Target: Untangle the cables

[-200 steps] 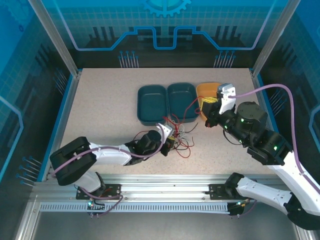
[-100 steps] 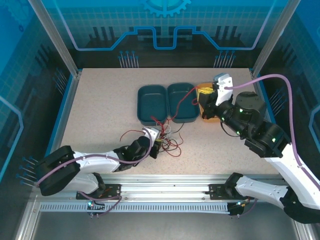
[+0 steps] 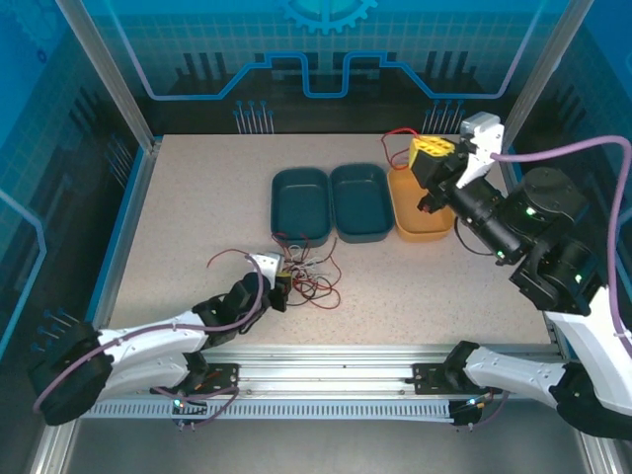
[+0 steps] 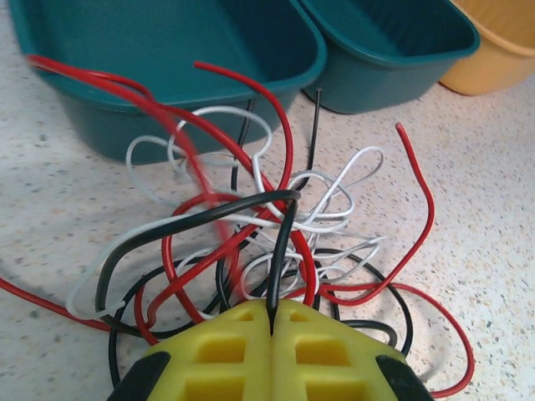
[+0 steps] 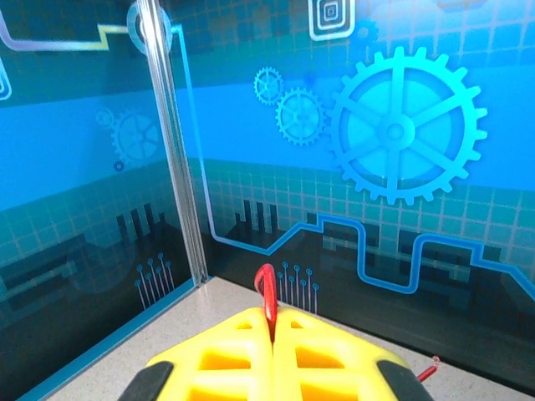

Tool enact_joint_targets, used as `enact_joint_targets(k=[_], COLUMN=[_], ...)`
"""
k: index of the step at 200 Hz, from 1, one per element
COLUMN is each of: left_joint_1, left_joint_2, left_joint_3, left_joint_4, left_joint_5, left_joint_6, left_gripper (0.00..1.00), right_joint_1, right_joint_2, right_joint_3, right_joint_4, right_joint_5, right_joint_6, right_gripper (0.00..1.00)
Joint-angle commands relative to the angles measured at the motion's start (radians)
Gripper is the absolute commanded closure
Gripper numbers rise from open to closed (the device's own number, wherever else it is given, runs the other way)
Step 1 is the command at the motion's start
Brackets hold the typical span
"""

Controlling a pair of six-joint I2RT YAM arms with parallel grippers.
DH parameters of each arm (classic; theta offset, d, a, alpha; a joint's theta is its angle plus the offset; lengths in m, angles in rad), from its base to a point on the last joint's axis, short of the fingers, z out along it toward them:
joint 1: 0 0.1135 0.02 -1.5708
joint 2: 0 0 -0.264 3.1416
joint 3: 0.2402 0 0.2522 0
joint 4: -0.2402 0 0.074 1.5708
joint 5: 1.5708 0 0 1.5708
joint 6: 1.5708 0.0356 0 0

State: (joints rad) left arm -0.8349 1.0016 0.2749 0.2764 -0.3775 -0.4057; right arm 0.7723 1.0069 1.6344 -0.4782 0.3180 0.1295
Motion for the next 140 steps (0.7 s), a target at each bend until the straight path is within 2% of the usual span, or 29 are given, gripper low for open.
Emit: enact_joint_targets(k=[1, 55, 82, 112, 140], left_joint_1=[0.032, 0.116, 0.119, 0.119, 0.119], left_joint_2=[-0.089, -0.327, -0.404, -0.458, -0.494], left_joint_3=[-0.015, 0.009, 0.032, 0.059, 0.094], left_joint_4=[-0.109, -0.408, -0.525, -0.612, -0.690], left_joint_5=[-0.028, 0.027, 0.038, 0.014, -0.031], left_joint_6=[-0.036, -0.124, -0.171, -0.198, -0.203], left_gripper=[0.96, 0.95, 0.95, 0.97, 0.99], right_joint_1=[0.005, 0.005, 0.003, 0.002, -0.002], right_joint_2=[0.082, 0.318, 0.405, 0.475, 0.560], right_joint_3=[0.044, 0.199, 0.200, 0.132, 0.142], right_joint_4=[-0.008, -0.040, 0.038, 0.201, 0.254], right_joint_5=[-0.009, -0.140, -0.192, -0.252, -0.236], right_joint_6=[-0.008, -0.016, -0.014, 0.000, -0.009], right_gripper=[1.00, 1.00, 1.00, 1.00, 1.00])
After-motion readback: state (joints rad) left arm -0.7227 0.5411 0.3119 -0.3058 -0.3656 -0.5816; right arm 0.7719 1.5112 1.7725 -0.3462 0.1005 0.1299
